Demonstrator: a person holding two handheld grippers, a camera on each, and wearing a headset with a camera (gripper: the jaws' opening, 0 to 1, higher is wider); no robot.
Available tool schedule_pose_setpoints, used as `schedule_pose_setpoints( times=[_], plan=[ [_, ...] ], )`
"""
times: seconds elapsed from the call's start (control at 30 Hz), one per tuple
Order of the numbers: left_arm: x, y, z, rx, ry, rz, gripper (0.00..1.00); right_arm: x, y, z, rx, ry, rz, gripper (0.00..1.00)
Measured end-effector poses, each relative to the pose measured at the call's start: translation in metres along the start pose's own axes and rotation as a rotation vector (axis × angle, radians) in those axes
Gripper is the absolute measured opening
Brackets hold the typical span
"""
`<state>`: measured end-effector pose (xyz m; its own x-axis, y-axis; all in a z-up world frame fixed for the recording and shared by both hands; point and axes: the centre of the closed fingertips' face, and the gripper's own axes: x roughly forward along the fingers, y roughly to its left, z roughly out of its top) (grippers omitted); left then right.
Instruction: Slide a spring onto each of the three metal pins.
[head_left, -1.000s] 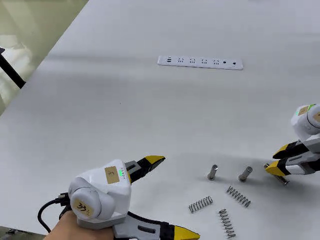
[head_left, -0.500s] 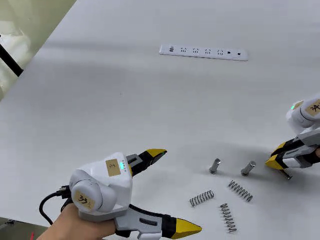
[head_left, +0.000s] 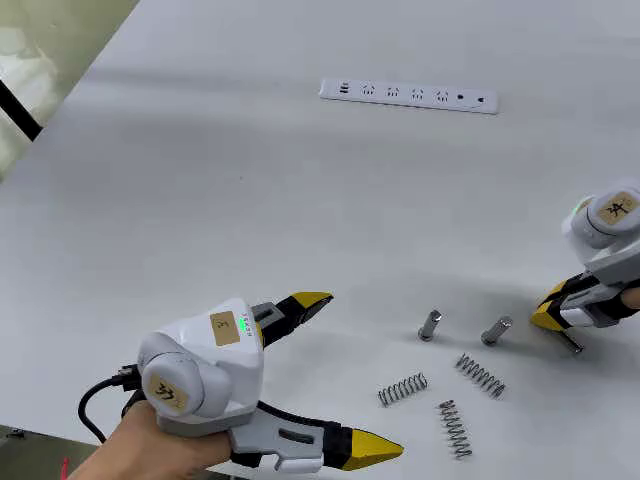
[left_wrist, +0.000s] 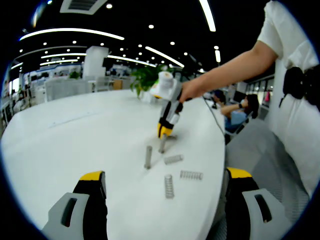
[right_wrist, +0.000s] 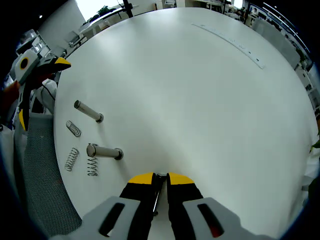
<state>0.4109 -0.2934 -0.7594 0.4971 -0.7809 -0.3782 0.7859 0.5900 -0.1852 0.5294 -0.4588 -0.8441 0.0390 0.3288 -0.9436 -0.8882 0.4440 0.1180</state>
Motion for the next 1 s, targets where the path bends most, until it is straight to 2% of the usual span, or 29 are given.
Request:
schedule_pose_setpoints(
  times=[0.53, 1.0],
  plan=[
    [-0.0001, -0.0022, -0.0023, -0.003, -0.003, -0.001, 1.0, 0.0009, 0.0019, -0.0005, -0.045, 0.029, -0.046, 0.09],
    [-0.0008, -0.0014, -0.0035, -0.01, -0.004, 0.004, 1.0, -0.0007, 0.0049, -0.0009, -0.075, 0.029, -0.041, 0.09]
  ],
)
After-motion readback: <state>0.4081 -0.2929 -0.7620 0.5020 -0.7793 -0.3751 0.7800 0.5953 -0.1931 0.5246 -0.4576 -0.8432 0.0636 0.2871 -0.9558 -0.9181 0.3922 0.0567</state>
